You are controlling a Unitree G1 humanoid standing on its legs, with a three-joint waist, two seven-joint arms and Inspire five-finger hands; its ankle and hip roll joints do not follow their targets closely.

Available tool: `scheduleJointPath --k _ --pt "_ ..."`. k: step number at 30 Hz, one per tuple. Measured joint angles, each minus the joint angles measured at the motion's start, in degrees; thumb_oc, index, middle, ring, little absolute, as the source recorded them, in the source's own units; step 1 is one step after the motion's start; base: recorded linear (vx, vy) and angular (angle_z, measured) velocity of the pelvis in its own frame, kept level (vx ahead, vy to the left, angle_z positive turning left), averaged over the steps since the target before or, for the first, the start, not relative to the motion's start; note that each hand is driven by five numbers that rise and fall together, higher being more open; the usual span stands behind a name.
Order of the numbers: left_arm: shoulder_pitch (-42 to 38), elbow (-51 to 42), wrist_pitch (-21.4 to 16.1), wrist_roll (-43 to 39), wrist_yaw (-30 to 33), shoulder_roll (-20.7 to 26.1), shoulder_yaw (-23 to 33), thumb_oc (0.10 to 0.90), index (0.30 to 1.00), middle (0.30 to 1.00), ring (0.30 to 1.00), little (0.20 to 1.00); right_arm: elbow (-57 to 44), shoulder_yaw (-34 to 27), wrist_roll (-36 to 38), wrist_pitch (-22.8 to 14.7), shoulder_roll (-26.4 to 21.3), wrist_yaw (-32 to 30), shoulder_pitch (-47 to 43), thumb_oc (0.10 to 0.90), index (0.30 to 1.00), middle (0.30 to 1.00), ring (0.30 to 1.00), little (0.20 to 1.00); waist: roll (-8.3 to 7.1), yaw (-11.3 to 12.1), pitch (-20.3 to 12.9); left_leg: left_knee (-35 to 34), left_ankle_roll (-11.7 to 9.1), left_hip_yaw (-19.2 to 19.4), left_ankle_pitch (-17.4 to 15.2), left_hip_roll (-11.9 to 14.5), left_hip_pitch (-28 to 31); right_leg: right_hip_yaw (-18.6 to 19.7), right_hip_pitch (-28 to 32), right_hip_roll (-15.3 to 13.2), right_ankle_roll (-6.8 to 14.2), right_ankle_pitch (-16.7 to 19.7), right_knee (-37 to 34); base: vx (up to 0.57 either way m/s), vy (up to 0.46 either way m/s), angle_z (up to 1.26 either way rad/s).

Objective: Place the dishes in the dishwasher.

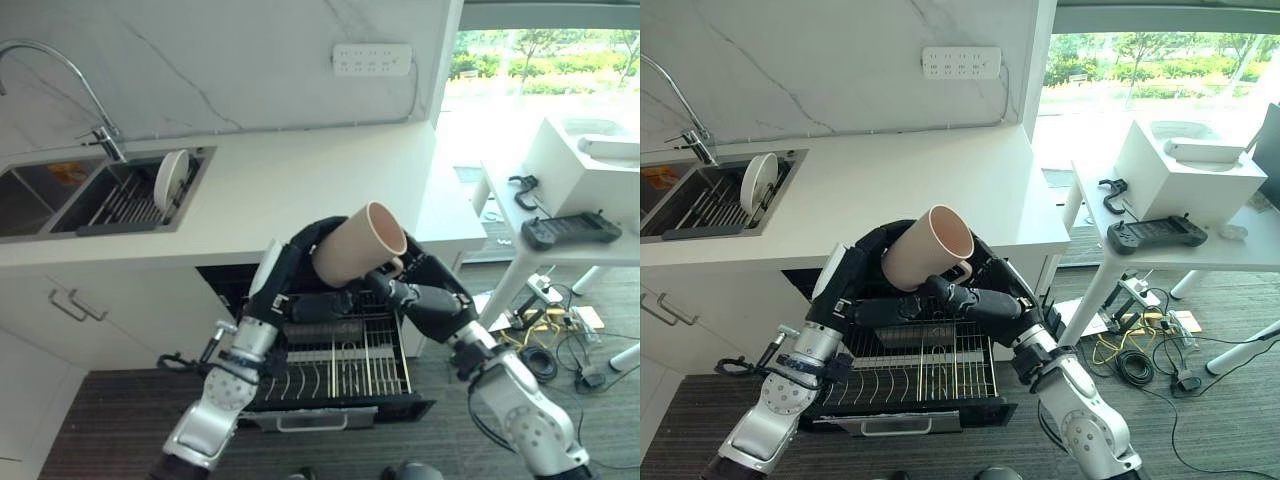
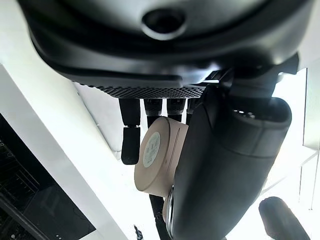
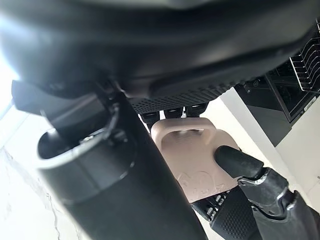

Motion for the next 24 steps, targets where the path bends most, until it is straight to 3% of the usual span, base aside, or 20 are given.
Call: scheduleJointPath --k 6,24 --pt "0.1 0.0 0.0 3.7 2.3 0.3 -1.8 0.4 0.3 0.3 0.3 0.3 0.0 0.5 2.9 -0.5 1.4 -5.6 0.7 0.8 0.9 0.9 0.9 0.9 0.01 -0.3 0.0 0.0 0.1 0.1 -0.1 -0.2 0.0 0.2 -0.2 -0.1 0.0 0.0 0.1 0.0 0.0 0.0" --pt "0.0 0.0 0.1 3.8 3.5 0.3 -4.3 0.4 0.3 0.3 0.3 0.3 0.0 3.9 2.9 -1.1 1.4 -9.0 0.6 0.8 0.9 0.9 0.9 0.9 -0.01 -0.4 0.0 0.0 0.4 0.2 -0.2 -0.6 0.0 0.3 -0.2 -0.5 0.6 -0.3 0.4 0.0 0.0 0.0"
